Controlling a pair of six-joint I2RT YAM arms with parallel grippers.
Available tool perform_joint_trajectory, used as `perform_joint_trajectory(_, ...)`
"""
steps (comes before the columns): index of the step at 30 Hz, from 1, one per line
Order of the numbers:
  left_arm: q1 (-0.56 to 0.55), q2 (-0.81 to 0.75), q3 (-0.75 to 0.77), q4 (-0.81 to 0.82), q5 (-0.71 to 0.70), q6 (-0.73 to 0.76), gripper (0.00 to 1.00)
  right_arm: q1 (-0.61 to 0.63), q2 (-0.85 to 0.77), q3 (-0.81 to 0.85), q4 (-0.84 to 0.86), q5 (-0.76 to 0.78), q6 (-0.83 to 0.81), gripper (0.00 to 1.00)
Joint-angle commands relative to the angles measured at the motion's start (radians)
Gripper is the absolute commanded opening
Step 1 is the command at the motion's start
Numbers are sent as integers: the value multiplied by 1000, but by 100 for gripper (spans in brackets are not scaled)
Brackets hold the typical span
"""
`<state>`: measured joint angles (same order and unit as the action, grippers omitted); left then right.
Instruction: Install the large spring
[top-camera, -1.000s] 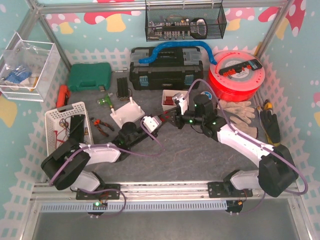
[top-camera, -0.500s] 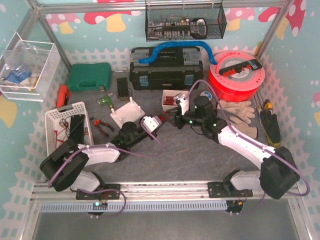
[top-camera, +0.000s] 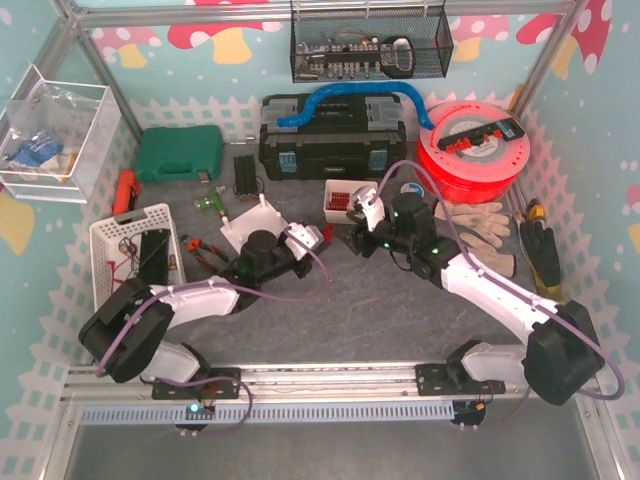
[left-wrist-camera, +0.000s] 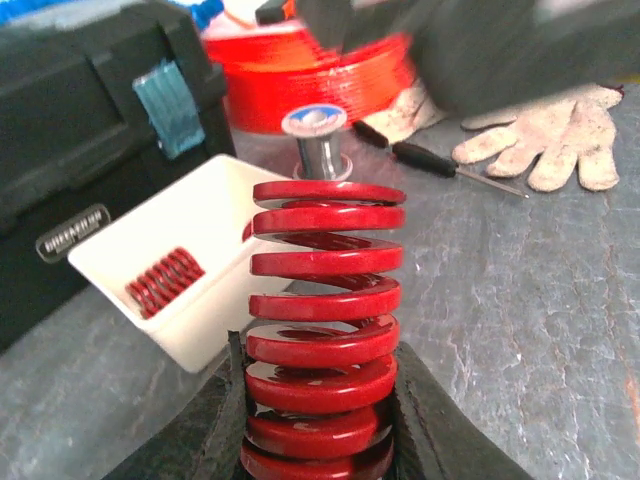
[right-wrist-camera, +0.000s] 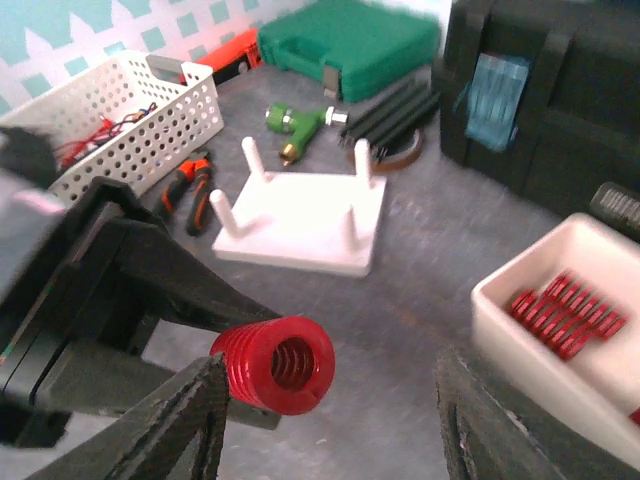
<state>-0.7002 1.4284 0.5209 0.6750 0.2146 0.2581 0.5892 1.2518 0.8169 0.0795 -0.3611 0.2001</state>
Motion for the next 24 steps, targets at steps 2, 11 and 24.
perform_joint_trajectory(2, 41, -18, 68, -205, 134, -122, 0, 2, -110, -64, 82, 65, -397, 59)
perform_joint_trajectory(11, 68, -14, 154, -426, 239, -290, 0, 79, -144, -272, 337, 125, -1018, 65)
perform_joint_trajectory(24, 76, -66, 258, -690, 292, -324, 0, 168, -44, -335, 538, 313, -1382, 66)
